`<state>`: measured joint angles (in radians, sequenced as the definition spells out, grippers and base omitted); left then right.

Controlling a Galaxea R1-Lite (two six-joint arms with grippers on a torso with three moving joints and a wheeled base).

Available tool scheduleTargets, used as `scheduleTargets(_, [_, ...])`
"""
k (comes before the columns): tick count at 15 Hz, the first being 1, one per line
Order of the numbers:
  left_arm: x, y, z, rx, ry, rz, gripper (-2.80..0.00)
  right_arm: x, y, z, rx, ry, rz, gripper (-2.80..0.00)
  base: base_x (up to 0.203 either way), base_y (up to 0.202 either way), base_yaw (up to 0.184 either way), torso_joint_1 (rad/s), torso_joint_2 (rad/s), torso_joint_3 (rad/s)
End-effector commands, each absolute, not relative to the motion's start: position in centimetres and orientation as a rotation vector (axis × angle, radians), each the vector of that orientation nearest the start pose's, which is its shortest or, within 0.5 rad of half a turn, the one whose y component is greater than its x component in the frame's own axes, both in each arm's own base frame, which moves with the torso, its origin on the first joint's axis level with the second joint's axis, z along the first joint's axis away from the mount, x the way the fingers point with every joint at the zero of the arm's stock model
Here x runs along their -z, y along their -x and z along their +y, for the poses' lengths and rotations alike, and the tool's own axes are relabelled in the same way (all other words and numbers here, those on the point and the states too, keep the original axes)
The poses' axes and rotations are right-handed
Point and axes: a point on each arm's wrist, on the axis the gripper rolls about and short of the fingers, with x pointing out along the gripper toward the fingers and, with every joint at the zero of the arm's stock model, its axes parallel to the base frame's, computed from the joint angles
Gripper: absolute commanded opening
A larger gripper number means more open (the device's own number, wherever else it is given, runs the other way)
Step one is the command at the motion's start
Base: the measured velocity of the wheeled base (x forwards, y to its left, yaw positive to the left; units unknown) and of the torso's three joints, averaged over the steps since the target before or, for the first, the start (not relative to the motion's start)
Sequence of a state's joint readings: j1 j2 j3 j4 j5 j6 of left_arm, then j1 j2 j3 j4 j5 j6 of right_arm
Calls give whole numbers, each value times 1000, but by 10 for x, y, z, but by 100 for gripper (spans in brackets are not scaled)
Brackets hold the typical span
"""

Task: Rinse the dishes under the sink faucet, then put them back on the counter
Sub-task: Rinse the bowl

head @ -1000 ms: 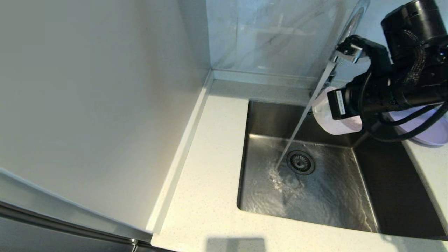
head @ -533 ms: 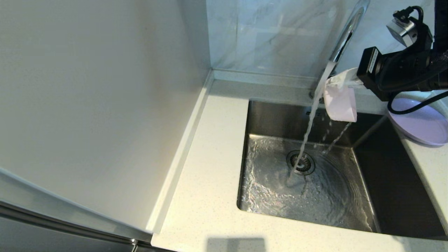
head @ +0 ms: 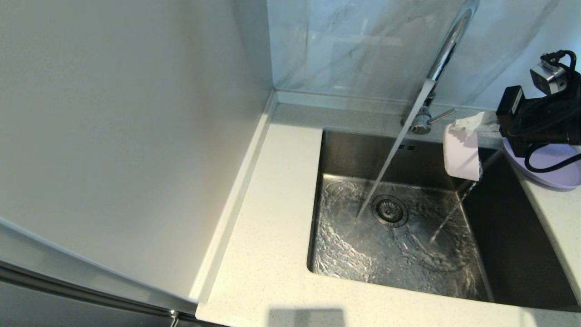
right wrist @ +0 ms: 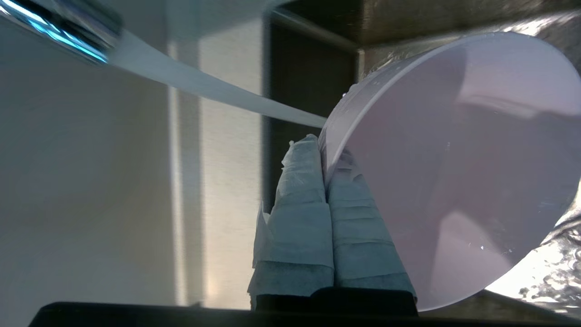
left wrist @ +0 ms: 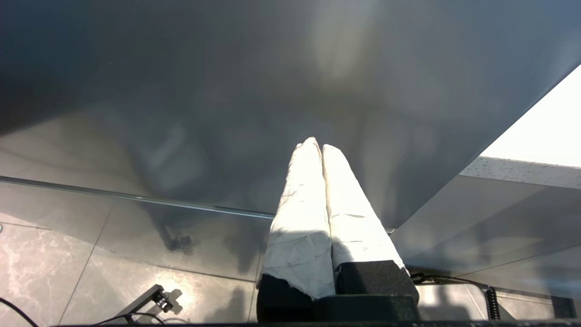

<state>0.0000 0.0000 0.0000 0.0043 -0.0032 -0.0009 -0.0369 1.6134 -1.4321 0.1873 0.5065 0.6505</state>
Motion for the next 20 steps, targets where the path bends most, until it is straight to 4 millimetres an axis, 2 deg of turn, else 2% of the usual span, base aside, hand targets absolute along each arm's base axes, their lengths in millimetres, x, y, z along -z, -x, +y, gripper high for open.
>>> scheduleTargets(1, [-75,23,0,3,2,5,-280,-312,-290,-8,-352,-883,481,-280,0,0,0,0,0,0])
scheduleTargets(3, [-75,23,0,3,2,5,-280,-319,-289,-11,-411,-994,460,-280,0,0,0,0,0,0])
scheduleTargets(5, [-75,23,0,3,2,5,-280,-320,-288,-11,-440,-1031,458,-280,0,0,0,0,0,0])
scheduleTargets(9, [-75,23,0,3,2,5,-280,-315,-286,-9,-480,-1033,496,-280,0,0,0,0,0,0])
scheduleTargets(14, [-75,23,0,3,2,5,-280,-321,-289,-6,-622,-990,470,-280,0,0,0,0,0,0])
scheduleTargets(20, [-75,23,0,3,2,5,-280,-319,-295,13,-699,-968,501,-280,0,0,0,0,0,0])
